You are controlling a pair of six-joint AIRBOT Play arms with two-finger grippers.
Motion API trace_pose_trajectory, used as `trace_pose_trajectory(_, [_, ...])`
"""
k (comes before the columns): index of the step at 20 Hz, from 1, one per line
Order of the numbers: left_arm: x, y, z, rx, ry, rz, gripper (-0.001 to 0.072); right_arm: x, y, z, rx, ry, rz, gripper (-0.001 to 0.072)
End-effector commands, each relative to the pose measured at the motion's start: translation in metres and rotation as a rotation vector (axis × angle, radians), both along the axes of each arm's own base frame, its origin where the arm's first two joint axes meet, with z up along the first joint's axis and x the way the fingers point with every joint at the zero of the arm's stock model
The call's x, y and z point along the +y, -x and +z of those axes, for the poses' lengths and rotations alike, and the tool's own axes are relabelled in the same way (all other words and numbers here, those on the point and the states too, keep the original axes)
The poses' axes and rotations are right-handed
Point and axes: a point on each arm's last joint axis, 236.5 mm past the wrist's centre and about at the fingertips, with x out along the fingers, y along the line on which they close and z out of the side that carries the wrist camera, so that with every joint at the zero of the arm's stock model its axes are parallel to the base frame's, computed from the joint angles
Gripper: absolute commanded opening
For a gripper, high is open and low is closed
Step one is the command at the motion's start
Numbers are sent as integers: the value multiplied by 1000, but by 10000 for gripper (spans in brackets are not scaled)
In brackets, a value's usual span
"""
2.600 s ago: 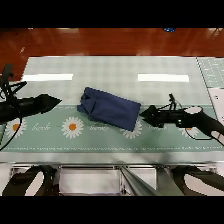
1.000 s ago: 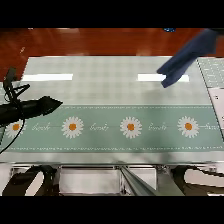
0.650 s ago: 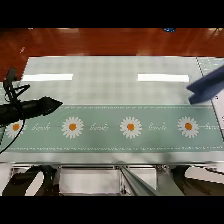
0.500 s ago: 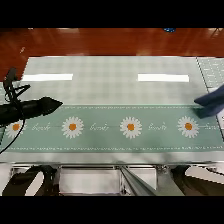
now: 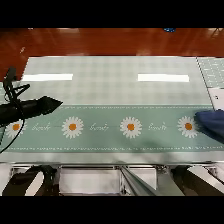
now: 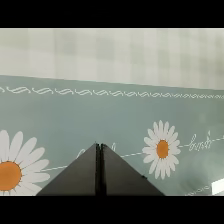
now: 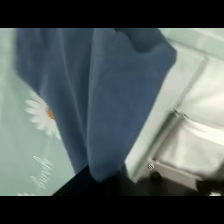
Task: Fold the shirts.
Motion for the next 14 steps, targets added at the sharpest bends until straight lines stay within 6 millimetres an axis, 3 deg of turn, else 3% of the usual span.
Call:
trace_pose_trajectory(1, [2, -4, 2, -27, -15, 2, 24, 23, 72, -33, 248, -40, -112, 136])
trace_pose_trajectory(2, [4, -7, 3, -40, -21, 4, 24, 26, 87, -37, 316, -45, -132, 362])
trace_pose_trajectory(3, [5, -10, 4, -57, -28, 8, 24, 26, 94, -38, 342, -41, -131, 418])
trace_pose_trajectory(6, [15, -26, 8, -104, -40, 59, 24, 25, 75, -37, 263, -39, -116, 418])
trace_pose_trajectory(8, [22, -42, 19, -161, -69, 70, 24, 10, 38, -20, 98, 30, -116, 416])
trace_pose_trajectory(9, [23, -51, 31, -193, -84, 60, 24, -3, 8, -3, -38, 82, -135, 409])
trace_pose_trajectory(11, [27, -76, 72, -283, -107, 50, 24, -23, -85, 58, -408, 190, -56, 246])
trace_pose_trajectory(12, [28, -90, 97, -331, -111, 52, 24, -14, -134, 91, -565, 222, 59, 222])
trace_pose_trajectory(14, [26, -118, 155, -439, -114, 43, 23, 40, -224, 144, -753, 274, 340, 214])
